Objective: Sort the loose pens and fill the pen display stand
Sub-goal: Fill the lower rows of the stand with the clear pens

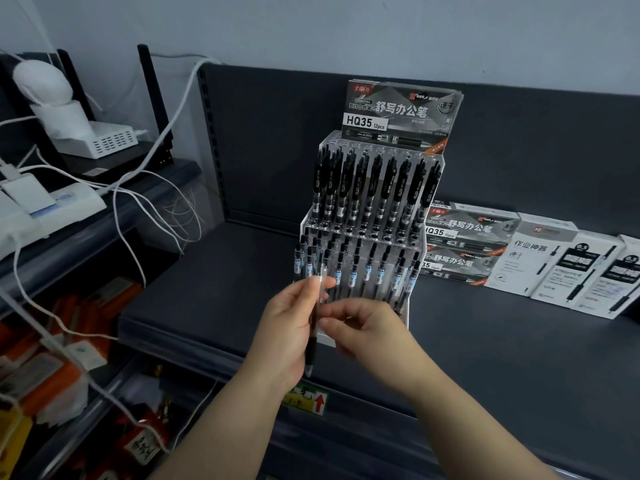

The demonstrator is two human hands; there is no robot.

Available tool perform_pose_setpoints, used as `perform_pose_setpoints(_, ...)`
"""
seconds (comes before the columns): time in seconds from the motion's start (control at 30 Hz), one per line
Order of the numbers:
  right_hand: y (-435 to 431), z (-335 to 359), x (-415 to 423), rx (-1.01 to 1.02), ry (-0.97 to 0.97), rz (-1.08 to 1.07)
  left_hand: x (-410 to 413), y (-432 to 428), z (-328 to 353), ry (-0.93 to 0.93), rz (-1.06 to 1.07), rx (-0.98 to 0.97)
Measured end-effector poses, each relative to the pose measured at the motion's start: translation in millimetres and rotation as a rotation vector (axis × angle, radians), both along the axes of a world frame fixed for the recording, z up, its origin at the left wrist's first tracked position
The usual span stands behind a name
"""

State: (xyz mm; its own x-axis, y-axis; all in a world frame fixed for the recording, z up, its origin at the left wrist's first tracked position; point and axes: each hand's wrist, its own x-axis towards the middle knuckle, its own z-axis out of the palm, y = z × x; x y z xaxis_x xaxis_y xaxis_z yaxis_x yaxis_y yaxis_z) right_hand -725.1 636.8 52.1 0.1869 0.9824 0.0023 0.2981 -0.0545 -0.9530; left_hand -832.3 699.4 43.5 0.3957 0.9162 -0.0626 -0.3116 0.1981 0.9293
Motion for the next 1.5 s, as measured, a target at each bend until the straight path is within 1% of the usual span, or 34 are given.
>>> perform_pose_setpoints(0.1, 1, -1, 0, 0.021, 0.005, -0.061, 3, -6, -2, -0.066, -0.049, -0.009)
perform_pose_setpoints(0.2, 2, -6, -3, 0.059, -0.073, -0.18, 7, -11, -2, -0.121, -0.01, -0.049)
perform_pose_setpoints(0.27, 0, -6, -4, 0.077, -0.094, -0.222, 10, -14, 0, -0.131, 0.024, -0.051)
perform_pose_setpoints(0.33, -2, -3, 0, 0.103, -0.095, -0.263, 12, -15, 1, -0.103, 0.033, 0.022)
perform_pose_setpoints(0.37, -2, 0, 4, 0.123, -0.079, -0.302, 11, -14, -1, -0.055, 0.035, 0.094)
perform_pose_setpoints(0.4, -1, 3, 10, 0.148, -0.062, -0.355, 10, -12, -5, 0.038, 0.054, 0.201)
perform_pose_setpoints(0.43, 1, 6, 16, 0.168, -0.057, -0.41, 7, -8, -10, 0.182, 0.094, 0.343)
perform_pose_setpoints(0.5, 6, 8, 25, 0.185, -0.083, -0.487, 1, 2, -24, 0.542, 0.183, 0.686)
perform_pose_setpoints(0.53, 8, 7, 27, 0.186, -0.099, -0.504, -1, 5, -33, 0.684, 0.188, 0.825)
perform_pose_setpoints(0.6, 12, 2, 28, 0.183, -0.144, -0.514, -2, 7, -46, 0.889, 0.14, 0.973)
perform_pose_setpoints(0.67, 15, -4, 27, 0.177, -0.196, -0.522, -1, 6, -53, 0.984, 0.11, 1.029)
perform_pose_setpoints(0.8, 17, -4, 29, 0.191, -0.291, -0.514, 0, 7, -53, 1.008, 0.137, 1.087)
perform_pose_setpoints(0.9, 17, -9, 32, 0.212, -0.367, -0.5, 1, 10, -52, 1.012, 0.154, 1.074)
perform_pose_setpoints(1.13, 21, -30, 40, 0.093, -0.525, -0.353, 6, 8, -52, 1.034, 0.191, 1.012)
perform_pose_setpoints(1.37, 23, -33, 46, 0.096, -0.528, -0.31, 10, 2, -52, 1.065, 0.217, 0.933)
perform_pose_setpoints(1.5, 24, -31, 44, 0.108, -0.585, -0.301, 11, -1, -49, 1.082, 0.204, 0.926)
